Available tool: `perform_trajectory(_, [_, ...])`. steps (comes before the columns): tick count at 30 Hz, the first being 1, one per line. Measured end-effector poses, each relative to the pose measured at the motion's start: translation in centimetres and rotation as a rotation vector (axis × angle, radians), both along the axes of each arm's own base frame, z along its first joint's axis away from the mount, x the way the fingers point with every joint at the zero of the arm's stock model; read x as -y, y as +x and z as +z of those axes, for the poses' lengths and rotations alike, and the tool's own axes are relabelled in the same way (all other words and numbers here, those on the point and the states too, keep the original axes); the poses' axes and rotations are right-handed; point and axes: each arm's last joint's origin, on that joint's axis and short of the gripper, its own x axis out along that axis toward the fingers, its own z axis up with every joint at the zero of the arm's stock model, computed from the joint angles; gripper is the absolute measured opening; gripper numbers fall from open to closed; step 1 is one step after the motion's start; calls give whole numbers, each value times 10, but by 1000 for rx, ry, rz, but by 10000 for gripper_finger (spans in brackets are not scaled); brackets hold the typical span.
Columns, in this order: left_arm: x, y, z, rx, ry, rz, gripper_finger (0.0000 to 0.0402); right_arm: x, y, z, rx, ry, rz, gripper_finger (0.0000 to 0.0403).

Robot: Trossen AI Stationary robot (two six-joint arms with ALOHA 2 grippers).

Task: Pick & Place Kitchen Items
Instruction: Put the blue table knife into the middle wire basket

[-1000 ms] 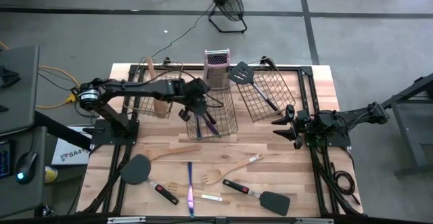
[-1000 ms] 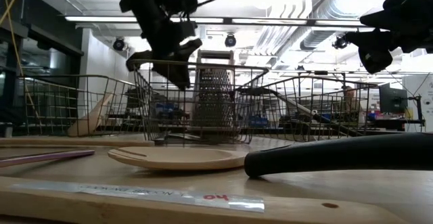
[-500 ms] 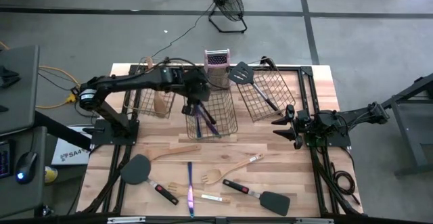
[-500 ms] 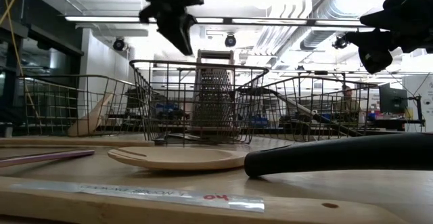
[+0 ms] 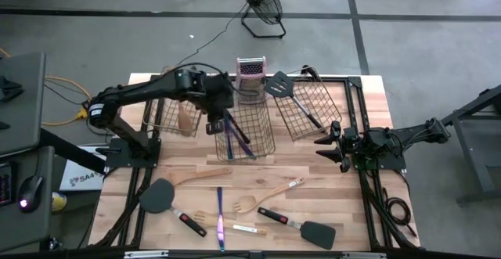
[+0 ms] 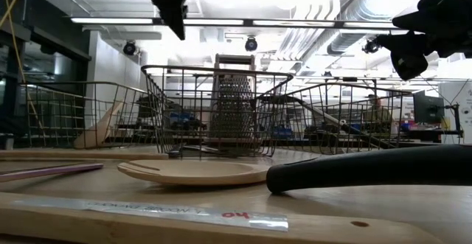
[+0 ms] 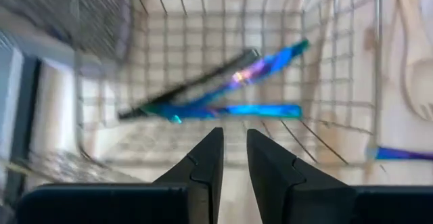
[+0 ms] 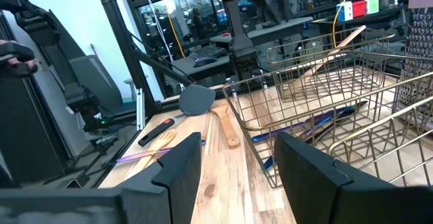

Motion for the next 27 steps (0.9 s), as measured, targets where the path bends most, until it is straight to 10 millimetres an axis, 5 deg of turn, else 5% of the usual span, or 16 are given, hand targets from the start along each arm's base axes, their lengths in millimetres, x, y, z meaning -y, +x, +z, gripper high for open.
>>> perform_trajectory(27, [166,-19,1,21,-212,287,65,0,0,0,0,0,0,180])
